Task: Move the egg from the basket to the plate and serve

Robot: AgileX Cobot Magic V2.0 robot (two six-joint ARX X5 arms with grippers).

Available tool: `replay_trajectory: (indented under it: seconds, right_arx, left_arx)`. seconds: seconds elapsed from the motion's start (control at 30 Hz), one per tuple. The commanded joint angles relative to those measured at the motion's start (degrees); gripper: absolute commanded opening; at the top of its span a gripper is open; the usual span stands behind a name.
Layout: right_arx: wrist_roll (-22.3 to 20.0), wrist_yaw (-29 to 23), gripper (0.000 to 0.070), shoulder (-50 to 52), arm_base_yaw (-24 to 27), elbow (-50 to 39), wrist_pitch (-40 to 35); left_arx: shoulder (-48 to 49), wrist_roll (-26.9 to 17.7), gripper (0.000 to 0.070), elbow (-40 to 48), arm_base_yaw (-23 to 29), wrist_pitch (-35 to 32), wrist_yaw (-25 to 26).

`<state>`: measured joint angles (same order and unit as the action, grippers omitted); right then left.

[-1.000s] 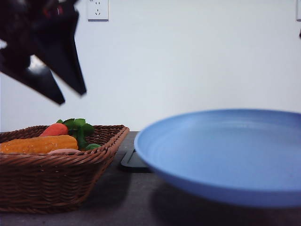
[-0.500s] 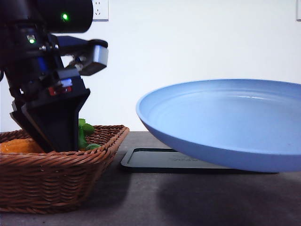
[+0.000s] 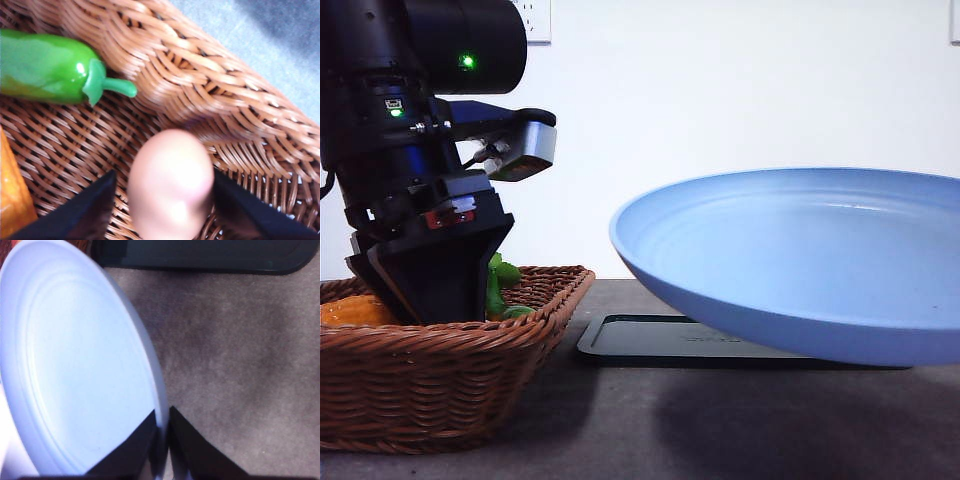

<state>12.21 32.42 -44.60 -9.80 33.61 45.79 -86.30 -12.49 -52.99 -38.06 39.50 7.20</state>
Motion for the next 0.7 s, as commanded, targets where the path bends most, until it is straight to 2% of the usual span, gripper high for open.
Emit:
replay_trajectory:
  seconds: [0.0, 0.1, 0.2, 0.37, 0.57, 0.67]
  right_arx:
    - [-0.07, 0.59, 0.0, -0.18, -0.09, 0.61, -0.94]
    - [1.27, 0.59, 0.0, -0.24, -0.09, 0.61, -2.23]
    - [2.68, 0.61, 0.0, -0.24, -0.09, 0.61, -3.5]
    - [4.21, 0.59, 0.0, -1.18, -0.09, 0.62, -3.58]
    - [4.35, 0.61, 0.0, -5.69, -0.09, 1.05, -3.55]
    - [4.32, 1.65, 0.0, -9.92, -0.12, 1.83, -3.22]
  left_arx:
    - [-1.01, -0.35, 0.0262, -1.07, -0.59, -0.15, -0.2]
    - [-1.01, -0.35, 0.0191, -1.12, -0.59, -0.2, -0.2]
    - [-1.01, -0.35, 0.0156, -1.78, -0.59, 0.59, -0.2]
    - [-1.01, -0.32, 0.0154, -6.51, -0.59, 5.89, -0.21]
    - [-1.01, 0.15, 0.0154, -17.36, -0.65, 13.7, -0.18]
    - [-1.01, 2.36, 0.0154, -23.16, -1.34, 14.99, 0.2]
